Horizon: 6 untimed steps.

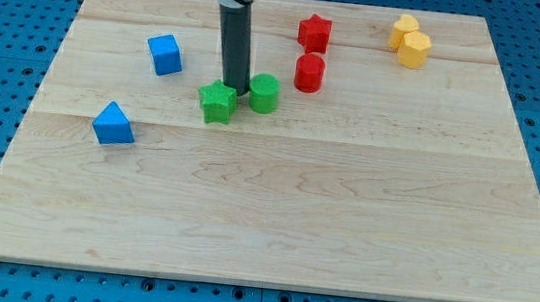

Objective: Nudge the green star right a bit

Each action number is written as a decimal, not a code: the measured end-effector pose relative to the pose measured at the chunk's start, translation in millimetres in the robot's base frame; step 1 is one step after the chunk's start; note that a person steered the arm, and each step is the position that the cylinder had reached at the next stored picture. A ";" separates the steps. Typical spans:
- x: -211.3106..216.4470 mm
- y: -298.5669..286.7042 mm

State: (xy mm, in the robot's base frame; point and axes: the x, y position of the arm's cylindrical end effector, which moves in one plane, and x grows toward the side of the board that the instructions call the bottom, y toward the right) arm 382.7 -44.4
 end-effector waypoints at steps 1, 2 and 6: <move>9.0 27.2; 16.0 46.1; -12.4 -67.1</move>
